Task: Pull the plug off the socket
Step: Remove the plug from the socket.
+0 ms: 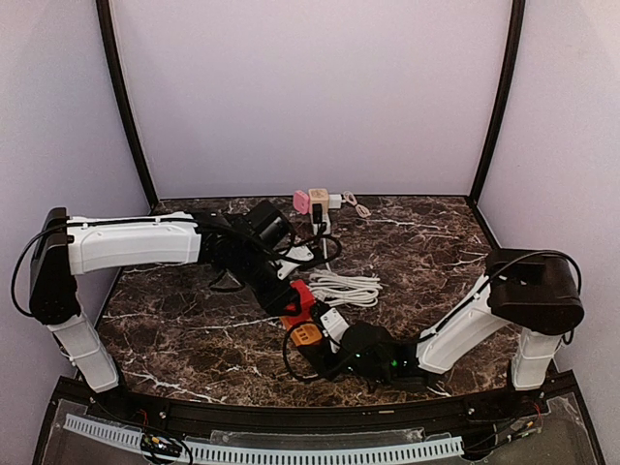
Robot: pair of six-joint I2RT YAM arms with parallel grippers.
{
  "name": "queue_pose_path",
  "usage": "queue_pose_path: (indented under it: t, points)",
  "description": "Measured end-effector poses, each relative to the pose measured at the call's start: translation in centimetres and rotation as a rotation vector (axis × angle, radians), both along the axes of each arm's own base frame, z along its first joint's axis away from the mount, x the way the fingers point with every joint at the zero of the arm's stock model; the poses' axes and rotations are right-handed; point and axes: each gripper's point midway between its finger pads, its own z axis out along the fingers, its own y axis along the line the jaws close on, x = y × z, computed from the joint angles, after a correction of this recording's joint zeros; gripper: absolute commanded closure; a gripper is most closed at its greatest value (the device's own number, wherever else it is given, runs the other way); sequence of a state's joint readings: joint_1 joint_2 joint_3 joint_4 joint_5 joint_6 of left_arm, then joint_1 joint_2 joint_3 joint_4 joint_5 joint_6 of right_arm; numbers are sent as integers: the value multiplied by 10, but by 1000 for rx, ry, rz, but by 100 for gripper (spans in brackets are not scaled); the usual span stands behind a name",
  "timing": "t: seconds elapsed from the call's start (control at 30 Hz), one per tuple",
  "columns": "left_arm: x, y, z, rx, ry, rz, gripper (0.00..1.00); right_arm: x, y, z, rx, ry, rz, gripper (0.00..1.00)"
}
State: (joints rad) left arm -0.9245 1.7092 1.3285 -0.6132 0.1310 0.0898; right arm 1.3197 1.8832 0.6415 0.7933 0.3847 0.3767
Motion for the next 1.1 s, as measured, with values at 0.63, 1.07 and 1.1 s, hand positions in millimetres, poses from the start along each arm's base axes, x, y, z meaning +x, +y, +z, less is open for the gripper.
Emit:
queue_pose_path:
  t: [0.63, 1.07, 1.1]
  points:
    - [-1, 2, -21, 59, 44, 6, 75, -1, 2, -18, -63, 15, 5, 92]
    - [6, -10, 1, 24, 17, 2, 77, 2, 2, -22, -87, 14, -8, 65]
    - [6, -9, 2, 26, 16, 3, 77, 2, 2, -22, -87, 14, -8, 59]
